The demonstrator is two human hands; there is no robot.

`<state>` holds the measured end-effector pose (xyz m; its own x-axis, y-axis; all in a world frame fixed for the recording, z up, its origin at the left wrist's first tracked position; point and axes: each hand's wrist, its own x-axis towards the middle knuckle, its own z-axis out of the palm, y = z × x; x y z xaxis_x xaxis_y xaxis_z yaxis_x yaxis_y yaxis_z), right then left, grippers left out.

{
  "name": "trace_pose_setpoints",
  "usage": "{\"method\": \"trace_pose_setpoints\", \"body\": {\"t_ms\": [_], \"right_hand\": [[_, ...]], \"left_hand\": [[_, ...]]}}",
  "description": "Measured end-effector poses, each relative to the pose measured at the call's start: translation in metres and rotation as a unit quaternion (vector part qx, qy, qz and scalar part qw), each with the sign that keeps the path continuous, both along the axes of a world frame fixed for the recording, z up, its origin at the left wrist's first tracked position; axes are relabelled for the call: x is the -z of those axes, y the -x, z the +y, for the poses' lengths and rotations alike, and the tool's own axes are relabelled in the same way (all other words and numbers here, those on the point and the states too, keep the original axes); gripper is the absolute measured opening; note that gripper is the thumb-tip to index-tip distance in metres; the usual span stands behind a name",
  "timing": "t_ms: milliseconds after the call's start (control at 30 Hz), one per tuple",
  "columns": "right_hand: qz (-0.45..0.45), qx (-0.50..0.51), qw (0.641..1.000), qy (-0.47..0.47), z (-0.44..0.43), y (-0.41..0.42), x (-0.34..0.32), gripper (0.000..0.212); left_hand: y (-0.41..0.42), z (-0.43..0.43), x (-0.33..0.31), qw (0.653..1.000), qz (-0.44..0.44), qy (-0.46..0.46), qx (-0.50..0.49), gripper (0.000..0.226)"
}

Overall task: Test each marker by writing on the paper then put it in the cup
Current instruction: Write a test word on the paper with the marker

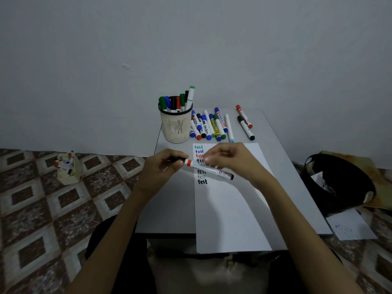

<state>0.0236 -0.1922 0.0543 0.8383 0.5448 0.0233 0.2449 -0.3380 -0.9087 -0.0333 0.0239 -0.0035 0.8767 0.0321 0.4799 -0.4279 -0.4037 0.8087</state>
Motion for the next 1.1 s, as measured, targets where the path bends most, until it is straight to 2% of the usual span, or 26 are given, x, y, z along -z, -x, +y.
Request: {"method": "trace_pose_setpoints", "body": {"t_ms": [100,167,233,267,300,367,467,533,600,700,800,867,933,1000,1100], "right_hand": [[-0.114,-0.048,0.983,0.136,0.021,0.002,0.001,0.024],[-0.175,-0.042,0.964,0.196,0.030,-0.006,0.006,0.026],[-0.235,0.002,0.945,0.227,0.034,-0.023,0.005,0.028],[-0.249,0.030,0.944,0.214,0.035,-0.032,0.002,0.027],[-0.247,0.058,0.951,0.177,0.036,-0.041,-0.003,0.023],[-0.254,0.127,0.957,0.054,0.041,-0.056,-0.020,0.017],[-0.297,0.223,0.919,-0.130,0.057,-0.071,-0.049,0.036],[-0.328,0.238,0.890,-0.209,0.072,-0.080,-0.063,0.054],[-0.352,0.239,0.876,-0.229,0.088,-0.087,-0.071,0.061],[-0.384,0.219,0.880,-0.174,0.109,-0.093,-0.068,0.055],[-0.396,0.179,0.899,-0.047,0.121,-0.099,-0.048,0.043],[-0.428,0.168,0.887,0.029,0.122,-0.103,-0.033,0.027],[-0.465,0.163,0.869,0.043,0.119,-0.109,-0.022,0.018],[-0.492,0.182,0.851,0.016,0.108,-0.115,-0.017,0.017],[-0.441,0.271,0.856,0.017,0.072,-0.133,-0.009,0.022]], "left_hand": [[-0.001,-0.011,-0.001,1.000,-0.026,-0.010,0.000,0.018],[-0.002,-0.018,-0.001,0.999,-0.018,0.031,-0.026,0.029],[0.000,-0.020,0.004,0.996,0.025,0.069,-0.050,0.043],[0.001,-0.020,0.009,0.995,0.051,0.059,-0.061,0.047],[0.003,-0.020,0.015,0.995,0.072,0.021,-0.070,0.050],[0.005,-0.019,0.028,0.986,0.100,-0.112,-0.066,0.057],[0.004,-0.023,0.035,0.954,0.097,-0.277,-0.060,0.065],[0.003,-0.023,0.037,0.939,0.091,-0.326,-0.060,0.069],[0.002,-0.021,0.038,0.935,0.084,-0.340,-0.062,0.068],[0.002,-0.021,0.038,0.928,0.079,-0.359,-0.068,0.067],[0.002,-0.021,0.039,0.927,0.075,-0.359,-0.073,0.067],[0.002,-0.021,0.039,0.930,0.075,-0.353,-0.074,0.067],[0.003,-0.021,0.039,0.932,0.076,-0.346,-0.071,0.067],[0.003,-0.021,0.039,0.934,0.080,-0.340,-0.070,0.066],[0.001,-0.020,0.041,0.937,0.082,-0.333,-0.069,0.065]]}}
